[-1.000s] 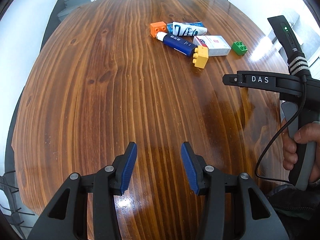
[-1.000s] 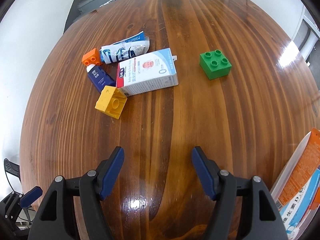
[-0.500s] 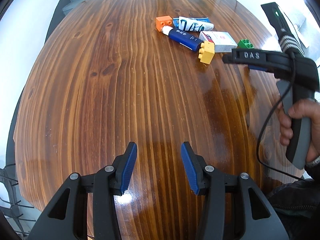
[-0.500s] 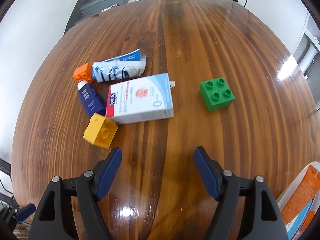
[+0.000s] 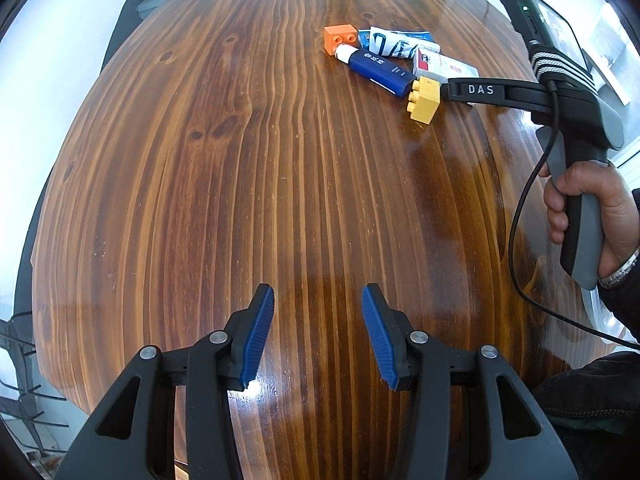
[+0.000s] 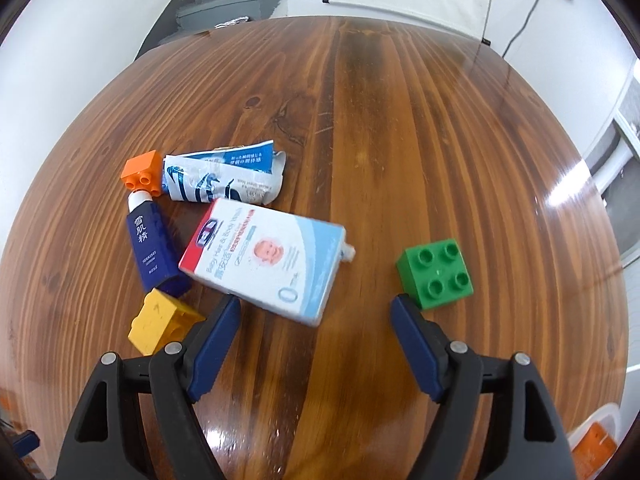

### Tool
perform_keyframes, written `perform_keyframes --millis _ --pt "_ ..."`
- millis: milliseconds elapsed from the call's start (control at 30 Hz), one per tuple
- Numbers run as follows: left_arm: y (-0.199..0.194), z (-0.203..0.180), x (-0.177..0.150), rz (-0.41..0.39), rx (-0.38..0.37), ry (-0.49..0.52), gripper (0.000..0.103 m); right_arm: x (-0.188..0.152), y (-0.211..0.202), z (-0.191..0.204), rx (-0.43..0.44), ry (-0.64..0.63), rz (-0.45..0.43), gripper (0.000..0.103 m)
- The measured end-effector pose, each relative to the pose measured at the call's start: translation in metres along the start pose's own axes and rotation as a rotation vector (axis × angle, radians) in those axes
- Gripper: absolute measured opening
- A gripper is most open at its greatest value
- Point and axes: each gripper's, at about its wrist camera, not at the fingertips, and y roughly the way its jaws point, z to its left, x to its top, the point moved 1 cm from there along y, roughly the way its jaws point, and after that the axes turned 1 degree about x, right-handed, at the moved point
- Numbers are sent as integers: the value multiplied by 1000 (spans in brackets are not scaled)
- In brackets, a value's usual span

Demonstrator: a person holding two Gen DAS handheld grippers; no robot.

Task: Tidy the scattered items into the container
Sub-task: 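Withdraw both tools from the bowl back toward the remaining items, then grasp the white baby wash box with the right tool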

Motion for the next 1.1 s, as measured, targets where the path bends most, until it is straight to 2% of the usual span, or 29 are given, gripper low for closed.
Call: perform_keyframes --millis 233,367,467,500,633,767,1100 --pt "1 -4 3 0 34 -18 50 2 6 3 -8 -57 -31 83" --pt "2 -10 7 1 21 -13 50 -1 3 3 2 -73 -38 83" --pt "4 -15 11 2 17 -4 50 -5 0 2 11 -94 -50 75" --pt "4 -17 13 2 14 -4 50 -6 -2 2 16 -106 -56 67" --pt "7 -23 16 5 2 2 50 -4 1 -2 32 -121 -53 61" --pt "9 -29 20 5 -2 23 50 3 2 -4 48 -108 -47 58" --pt "13 -28 27 2 -17 15 50 -8 -7 -12 89 -58 -21 58"
